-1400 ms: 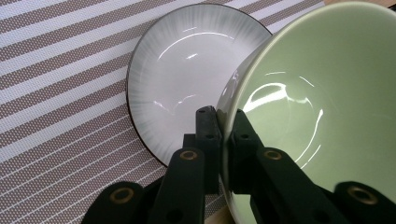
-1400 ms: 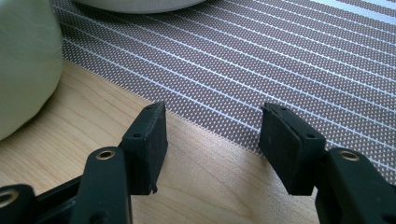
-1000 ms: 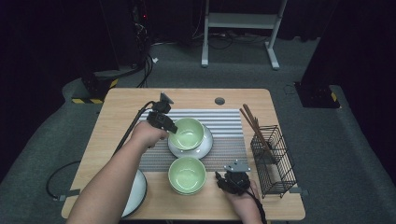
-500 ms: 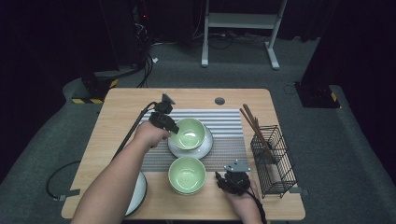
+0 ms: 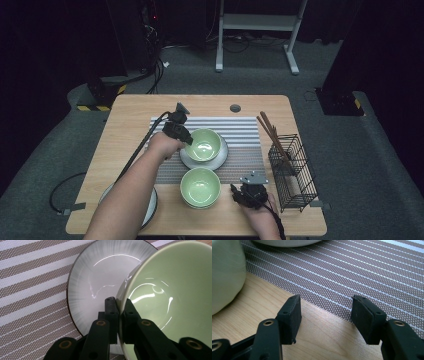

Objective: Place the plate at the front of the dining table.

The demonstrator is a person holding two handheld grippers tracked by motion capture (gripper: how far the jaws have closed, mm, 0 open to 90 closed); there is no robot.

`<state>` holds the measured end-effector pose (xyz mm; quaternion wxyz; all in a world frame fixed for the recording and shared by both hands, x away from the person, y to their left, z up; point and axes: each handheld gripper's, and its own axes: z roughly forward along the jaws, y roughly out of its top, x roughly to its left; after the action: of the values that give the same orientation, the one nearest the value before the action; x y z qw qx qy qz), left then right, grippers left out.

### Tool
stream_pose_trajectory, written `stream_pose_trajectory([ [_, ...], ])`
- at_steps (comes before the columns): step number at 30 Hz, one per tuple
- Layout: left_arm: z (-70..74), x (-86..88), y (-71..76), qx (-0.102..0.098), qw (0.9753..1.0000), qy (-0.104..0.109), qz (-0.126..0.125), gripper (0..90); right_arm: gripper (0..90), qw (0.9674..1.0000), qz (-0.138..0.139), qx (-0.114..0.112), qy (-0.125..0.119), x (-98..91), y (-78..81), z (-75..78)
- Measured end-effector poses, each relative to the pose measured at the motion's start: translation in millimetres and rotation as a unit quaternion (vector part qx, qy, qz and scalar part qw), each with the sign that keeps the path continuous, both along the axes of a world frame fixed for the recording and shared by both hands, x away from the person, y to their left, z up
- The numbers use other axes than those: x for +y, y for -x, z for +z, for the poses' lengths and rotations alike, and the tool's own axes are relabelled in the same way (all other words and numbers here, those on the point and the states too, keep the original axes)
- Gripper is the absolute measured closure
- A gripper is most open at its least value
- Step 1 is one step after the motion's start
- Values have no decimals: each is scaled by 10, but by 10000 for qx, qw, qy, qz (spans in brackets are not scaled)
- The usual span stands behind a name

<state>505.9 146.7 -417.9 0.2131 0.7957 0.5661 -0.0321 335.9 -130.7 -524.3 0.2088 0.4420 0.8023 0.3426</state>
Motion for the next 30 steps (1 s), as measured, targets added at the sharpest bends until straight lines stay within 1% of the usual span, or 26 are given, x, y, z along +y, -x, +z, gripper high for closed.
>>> stream_pose_trajectory([
  [3,-24,-18,-6,23,10000,21,21,850,413,10000,4,-1,-11,0,0,-1],
  [16,-119,-27,-61,82,9999,-33,119,850,412,10000,4,2,-21,0,0,0],
  [18,-135,-32,-68,116,9998,-35,125,850,412,10000,3,5,-24,0,0,0],
  [24,-173,-55,-74,125,9998,-60,127,850,412,10000,4,6,-26,-1,0,0],
  [27,-183,-62,-73,134,9999,-73,79,850,412,10000,1,7,-24,1,1,-1],
  [30,-183,-53,-76,130,9998,-95,113,850,411,10000,2,7,-25,1,0,-1],
])
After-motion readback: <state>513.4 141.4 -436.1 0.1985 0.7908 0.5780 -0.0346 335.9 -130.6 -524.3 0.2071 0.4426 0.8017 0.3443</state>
